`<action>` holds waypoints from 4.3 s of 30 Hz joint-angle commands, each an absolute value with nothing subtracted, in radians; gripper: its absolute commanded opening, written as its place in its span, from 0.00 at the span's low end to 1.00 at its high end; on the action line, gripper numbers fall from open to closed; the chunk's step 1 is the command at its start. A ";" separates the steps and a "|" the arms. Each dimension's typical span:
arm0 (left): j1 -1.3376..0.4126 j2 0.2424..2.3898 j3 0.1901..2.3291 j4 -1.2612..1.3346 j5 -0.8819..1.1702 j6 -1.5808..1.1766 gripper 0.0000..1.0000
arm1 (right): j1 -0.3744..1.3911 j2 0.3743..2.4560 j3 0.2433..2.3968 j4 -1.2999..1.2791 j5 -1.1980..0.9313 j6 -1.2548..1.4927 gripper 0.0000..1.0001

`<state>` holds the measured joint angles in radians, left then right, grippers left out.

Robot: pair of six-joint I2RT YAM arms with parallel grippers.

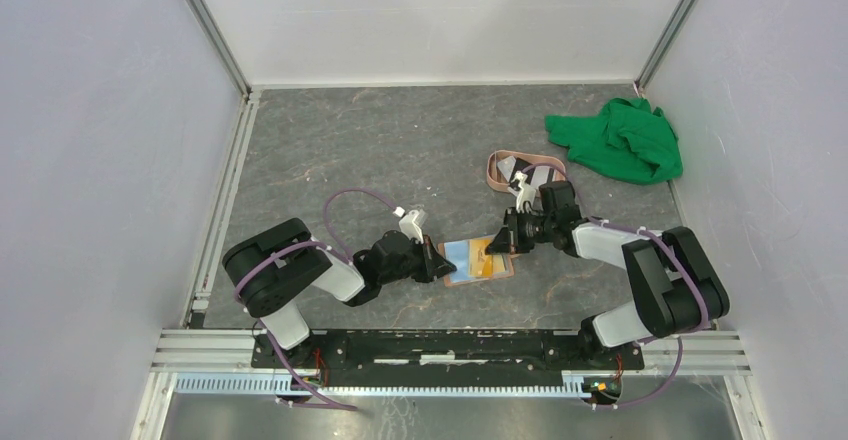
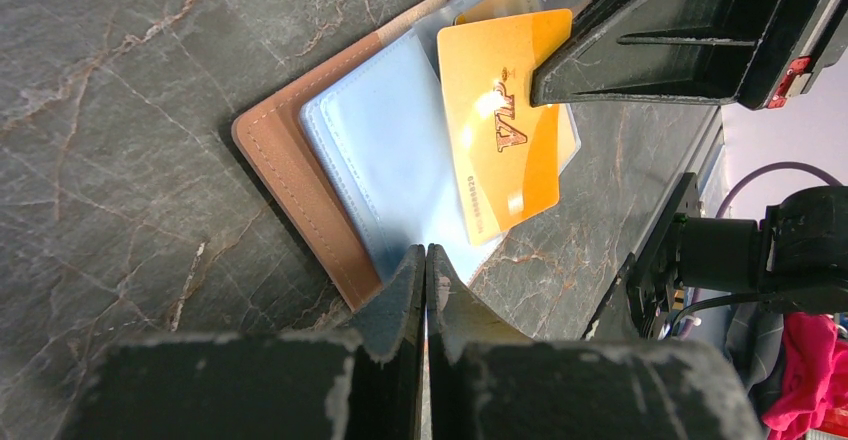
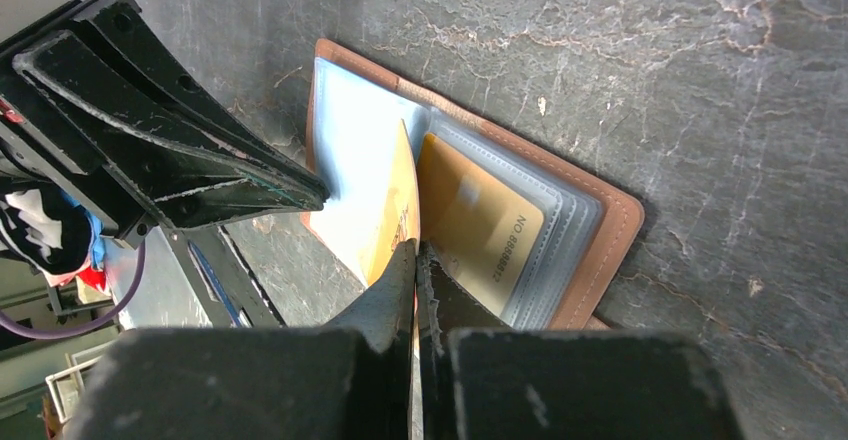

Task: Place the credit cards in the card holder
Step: Insert the credit card into the card holder.

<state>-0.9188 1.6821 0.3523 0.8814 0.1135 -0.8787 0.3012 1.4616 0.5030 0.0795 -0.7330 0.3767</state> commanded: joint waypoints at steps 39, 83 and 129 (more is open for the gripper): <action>-0.922 1.664 0.322 0.903 0.135 -0.881 0.08 | 0.368 1.628 0.654 -0.053 -0.779 0.292 0.09; -0.922 1.528 0.314 0.898 0.184 -0.879 0.14 | 0.455 1.550 0.761 -0.226 -0.603 0.053 0.46; -1.257 1.753 0.831 0.346 -0.495 -0.880 0.26 | 0.462 1.575 0.736 -0.176 -0.698 0.130 0.44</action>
<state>-1.2499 1.7336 0.7845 0.3550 -0.4305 -0.8776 0.4561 1.5761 0.7399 -0.1883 -0.6815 0.1337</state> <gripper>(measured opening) 0.262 0.440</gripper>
